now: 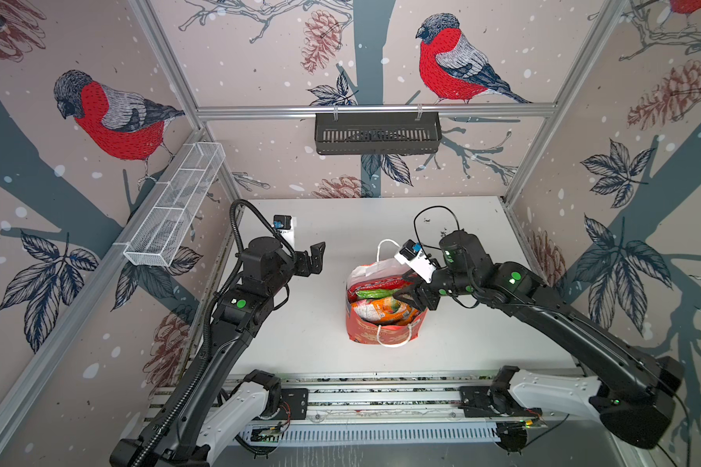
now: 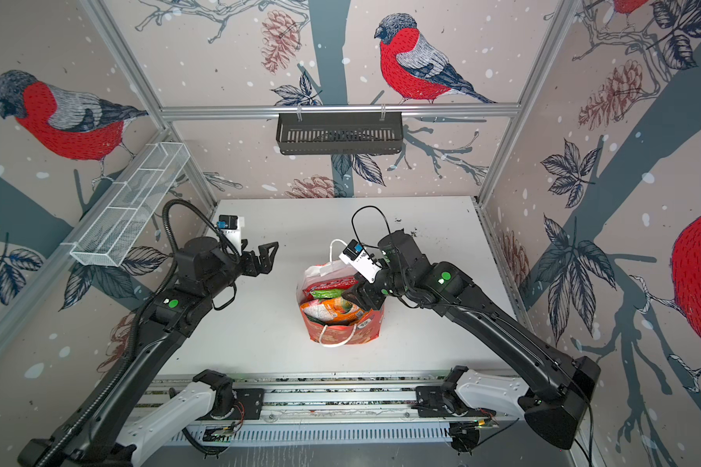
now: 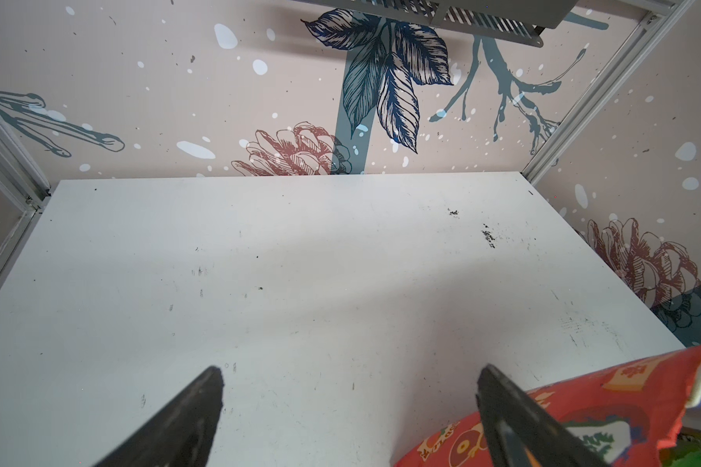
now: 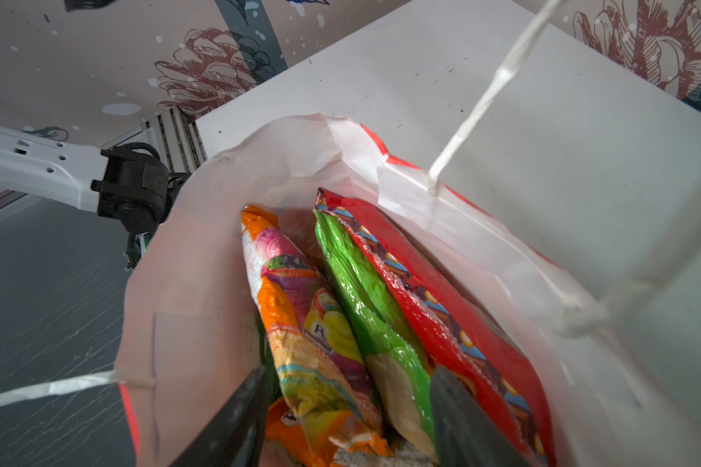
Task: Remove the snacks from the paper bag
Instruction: 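Reach the right gripper into the paper bag while the left arm rises, then close the right gripper on the orange FOX'S FRUITS candy packet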
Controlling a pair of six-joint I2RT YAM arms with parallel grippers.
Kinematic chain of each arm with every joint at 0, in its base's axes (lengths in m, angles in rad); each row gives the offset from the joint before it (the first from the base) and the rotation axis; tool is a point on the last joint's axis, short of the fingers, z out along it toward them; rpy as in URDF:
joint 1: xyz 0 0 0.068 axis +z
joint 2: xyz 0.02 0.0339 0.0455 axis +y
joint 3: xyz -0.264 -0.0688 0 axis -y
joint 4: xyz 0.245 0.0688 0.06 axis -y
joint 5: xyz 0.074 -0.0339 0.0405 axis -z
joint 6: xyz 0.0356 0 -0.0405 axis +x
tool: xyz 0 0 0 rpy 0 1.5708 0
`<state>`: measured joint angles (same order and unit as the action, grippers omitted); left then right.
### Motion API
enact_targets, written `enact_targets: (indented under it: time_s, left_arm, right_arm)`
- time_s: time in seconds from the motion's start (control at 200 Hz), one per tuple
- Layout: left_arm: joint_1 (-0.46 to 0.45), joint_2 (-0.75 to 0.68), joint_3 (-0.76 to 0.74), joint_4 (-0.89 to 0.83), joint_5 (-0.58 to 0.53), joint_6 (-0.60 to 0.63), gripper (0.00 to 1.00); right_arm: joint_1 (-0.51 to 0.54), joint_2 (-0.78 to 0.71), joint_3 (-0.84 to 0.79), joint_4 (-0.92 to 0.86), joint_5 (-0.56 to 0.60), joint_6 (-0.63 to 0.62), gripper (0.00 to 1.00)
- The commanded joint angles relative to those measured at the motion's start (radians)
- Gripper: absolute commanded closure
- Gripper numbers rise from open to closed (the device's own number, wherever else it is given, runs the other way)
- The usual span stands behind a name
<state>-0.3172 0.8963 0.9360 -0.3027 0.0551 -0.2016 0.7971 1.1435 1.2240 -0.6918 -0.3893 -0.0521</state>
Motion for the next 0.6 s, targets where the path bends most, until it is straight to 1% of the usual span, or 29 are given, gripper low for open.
enact_targets:
  time_s: [0.0,0.085,0.27,0.38,0.525,0.595]
  left_arm:
    - [0.000,0.005,0.003,0.001,0.011,0.016,0.03]
    - [0.000,0.010,0.002,0.004,0.017,0.015,0.03]
    - [0.000,0.009,0.003,0.005,0.021,0.018,0.03]
    - [-0.001,0.009,0.002,0.003,0.022,0.015,0.03]
    - [-0.001,0.006,0.003,0.001,0.022,0.014,0.03]
    - [0.000,0.004,0.002,0.001,0.022,0.014,0.03]
  right_arm:
    - [-0.001,-0.020,0.020,-0.011,-0.048,-0.016,0.35]
    - [0.001,-0.020,0.032,-0.041,-0.060,-0.025,0.35]
    - [0.001,0.006,0.028,-0.097,-0.038,-0.035,0.36]
    - [0.002,0.016,0.026,-0.098,-0.012,-0.035,0.36]
    - [0.006,0.029,0.024,-0.091,-0.020,-0.038,0.36]
    - [0.010,0.038,0.020,-0.087,-0.005,-0.038,0.36]
